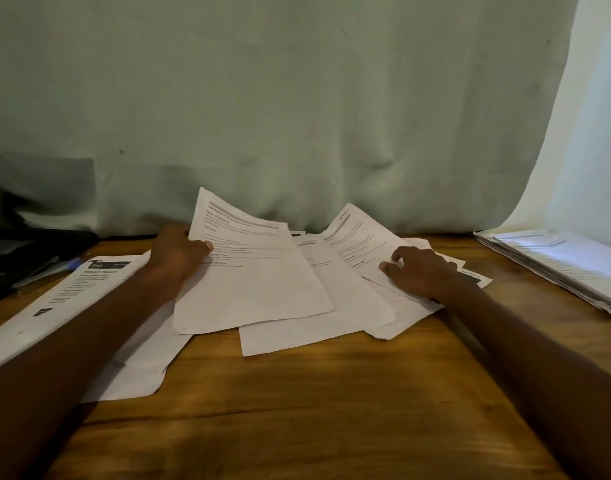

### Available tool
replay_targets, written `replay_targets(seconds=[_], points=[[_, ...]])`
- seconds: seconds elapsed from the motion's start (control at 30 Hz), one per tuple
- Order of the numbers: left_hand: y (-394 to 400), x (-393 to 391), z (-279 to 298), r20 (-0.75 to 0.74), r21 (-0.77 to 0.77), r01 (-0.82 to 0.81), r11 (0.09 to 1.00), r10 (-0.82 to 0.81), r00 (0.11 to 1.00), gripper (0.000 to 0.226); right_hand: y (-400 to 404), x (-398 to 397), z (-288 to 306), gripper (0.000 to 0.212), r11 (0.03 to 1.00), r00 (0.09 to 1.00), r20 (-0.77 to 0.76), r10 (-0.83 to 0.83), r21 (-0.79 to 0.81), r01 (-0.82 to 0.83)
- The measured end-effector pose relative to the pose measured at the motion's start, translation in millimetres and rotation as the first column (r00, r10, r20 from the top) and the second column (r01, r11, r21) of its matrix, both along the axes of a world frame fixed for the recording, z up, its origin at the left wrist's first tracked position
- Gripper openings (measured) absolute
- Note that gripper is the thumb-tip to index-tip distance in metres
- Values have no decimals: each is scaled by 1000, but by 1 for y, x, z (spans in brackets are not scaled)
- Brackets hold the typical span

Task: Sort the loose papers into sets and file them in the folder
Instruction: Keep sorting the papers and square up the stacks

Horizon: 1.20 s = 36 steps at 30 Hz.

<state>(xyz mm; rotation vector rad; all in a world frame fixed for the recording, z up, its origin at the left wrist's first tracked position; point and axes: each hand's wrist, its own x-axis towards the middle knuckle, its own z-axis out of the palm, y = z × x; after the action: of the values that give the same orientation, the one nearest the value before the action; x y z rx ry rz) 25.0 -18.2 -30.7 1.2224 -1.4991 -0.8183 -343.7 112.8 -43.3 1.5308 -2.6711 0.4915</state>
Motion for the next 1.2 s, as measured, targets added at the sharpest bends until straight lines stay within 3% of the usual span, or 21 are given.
replay_targets(seconds=[0.1, 0.17, 0.27, 0.4, 0.47, 0.57, 0.67, 0.77, 0.83, 0.97, 1.07, 1.2], points=[[-3, 9, 7, 140, -127, -118, 985, 135, 981, 30, 1, -3, 1, 60, 999, 991, -128, -34, 10, 36], [-8, 17, 9, 139, -135, -153, 979, 172, 975, 28, 2, 2, 4, 48, 996, 986, -165, -5, -84, -9], [-9, 24, 7, 149, -105, -115, 988, 130, 980, 31, 4, 28, 9, 39, 964, 989, -73, 125, -227, -139], [-9, 26, 1, 138, -54, -65, 996, 72, 988, 37, 5, 71, 6, 68, 965, 974, 99, 206, -189, -185], [-10, 26, 1, 132, -40, -46, 998, 51, 990, 38, 3, 83, 3, 72, 974, 970, 129, 206, -123, -190], [-7, 24, 3, 99, -25, -35, 999, 38, 994, 39, -3, 82, 1, 55, 962, 939, 245, 240, -190, -196], [-4, 22, 6, 31, -21, -43, 999, 44, 999, 39, -6, 67, 5, 27, 920, 887, 388, 248, -380, -91], [-10, 28, 8, -47, -10, -58, 998, 57, 997, 39, 0, 50, 19, 18, 803, 811, 530, 246, -580, 136], [-14, 33, 8, -108, 12, -70, 997, 71, 992, 39, 5, 34, 30, 18, 723, 815, 544, 199, -643, 253], [-18, 37, 8, -115, 76, -75, 994, 83, 990, 37, 18, 10, 39, 21, 609, 760, 627, 168, -673, 420], [-17, 36, 9, -111, 117, -57, 991, 71, 991, 34, 22, 4, 39, 14, 602, 697, 695, 177, -637, 482], [-20, 41, 13, -210, 294, 82, 952, -19, 977, 31, 24, 6, 40, 3, 634, 596, 769, 231, -584, 507]])
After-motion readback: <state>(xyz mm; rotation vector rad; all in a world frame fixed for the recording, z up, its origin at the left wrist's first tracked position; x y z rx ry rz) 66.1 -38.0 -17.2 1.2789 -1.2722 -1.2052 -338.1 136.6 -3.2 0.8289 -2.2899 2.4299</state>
